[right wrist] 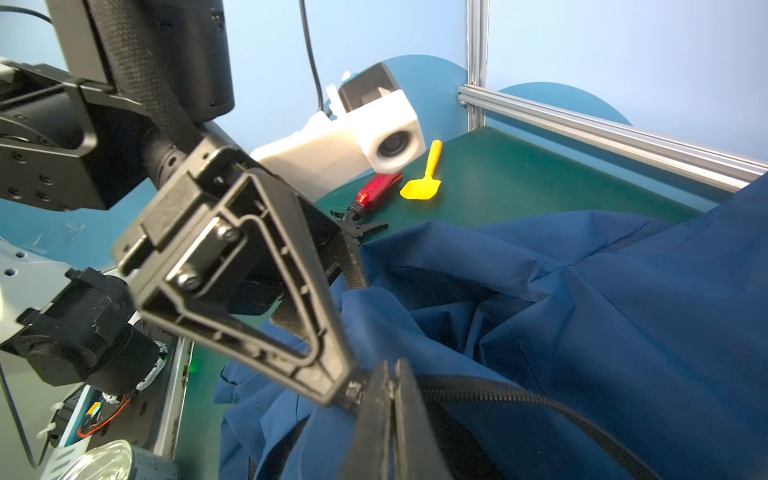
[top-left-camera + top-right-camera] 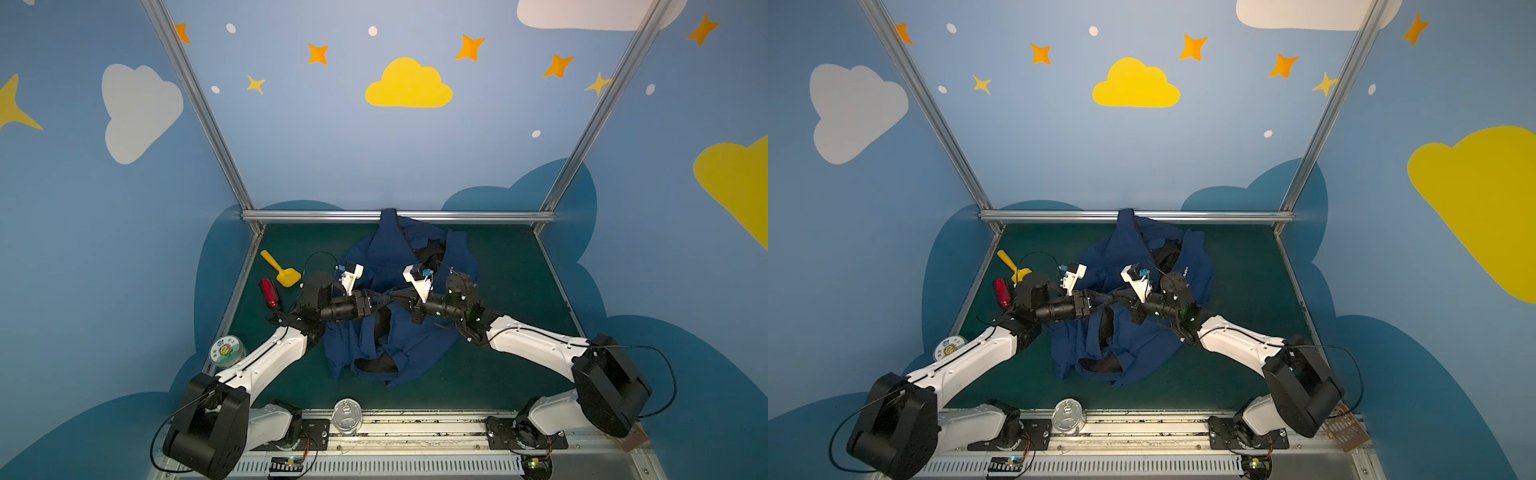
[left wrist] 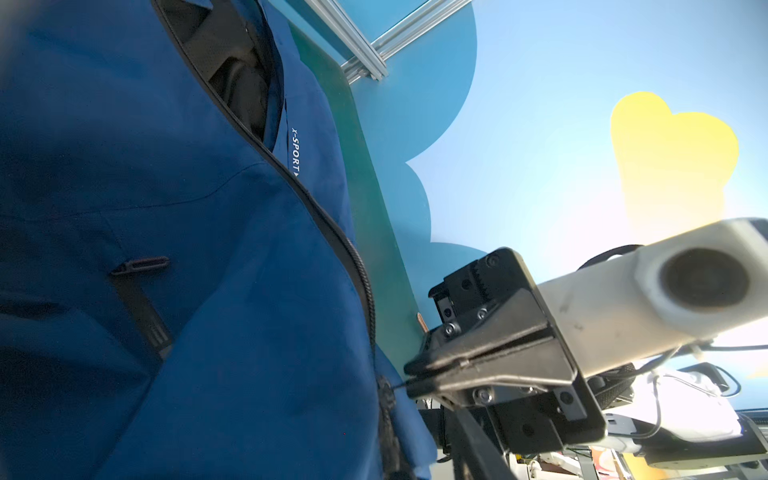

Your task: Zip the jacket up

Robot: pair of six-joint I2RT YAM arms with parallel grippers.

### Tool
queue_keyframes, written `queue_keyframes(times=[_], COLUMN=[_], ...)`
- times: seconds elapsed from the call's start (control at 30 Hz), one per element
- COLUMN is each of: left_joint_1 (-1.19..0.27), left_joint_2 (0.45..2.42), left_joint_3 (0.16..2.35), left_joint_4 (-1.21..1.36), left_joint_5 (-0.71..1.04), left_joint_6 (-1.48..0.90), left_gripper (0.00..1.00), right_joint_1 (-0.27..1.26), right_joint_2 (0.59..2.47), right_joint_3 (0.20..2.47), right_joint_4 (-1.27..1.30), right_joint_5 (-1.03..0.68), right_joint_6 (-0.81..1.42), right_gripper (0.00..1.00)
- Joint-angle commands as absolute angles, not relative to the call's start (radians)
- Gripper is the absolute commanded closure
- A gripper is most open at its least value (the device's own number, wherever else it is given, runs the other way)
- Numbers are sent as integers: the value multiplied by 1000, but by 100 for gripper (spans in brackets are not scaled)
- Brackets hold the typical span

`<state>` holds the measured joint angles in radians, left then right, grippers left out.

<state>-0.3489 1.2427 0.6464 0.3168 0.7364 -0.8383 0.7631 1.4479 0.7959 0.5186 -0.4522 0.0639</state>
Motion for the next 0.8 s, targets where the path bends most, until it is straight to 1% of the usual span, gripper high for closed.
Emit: queue_keyframes(times=[0.0,0.17,0.2,0.33,0.6,0.67,0.77], left_joint_1=[-346,-346,-346,-348,-346,-345,-341], left_joint_2=[1261,1269,1266,1239,1142,1123,1100], left_joint_3=[680,687,688,717,753,757,758], left_joint_4=[377,351,336,201,-16,-43,-64], left_joint_5=[741,741,741,737,703,699,692], left_joint_6=[-855,-829,-811,-715,-597,-584,-579], left_gripper=[59,93,97,97,97,97,97], right_joint_1=[768,768,767,768,764,760,752], right_joint_2=[1419,1412,1411,1402,1418,1431,1458], right_joint_3=[782,785,785,786,824,832,867], right_joint_4=[555,536,535,519,464,478,472], right_joint_5=[-449,-444,-436,-355,-92,-60,-63], right_joint_6=[83,71,69,65,-7,-23,-54], right_gripper=[100,100,100,100,100,100,100])
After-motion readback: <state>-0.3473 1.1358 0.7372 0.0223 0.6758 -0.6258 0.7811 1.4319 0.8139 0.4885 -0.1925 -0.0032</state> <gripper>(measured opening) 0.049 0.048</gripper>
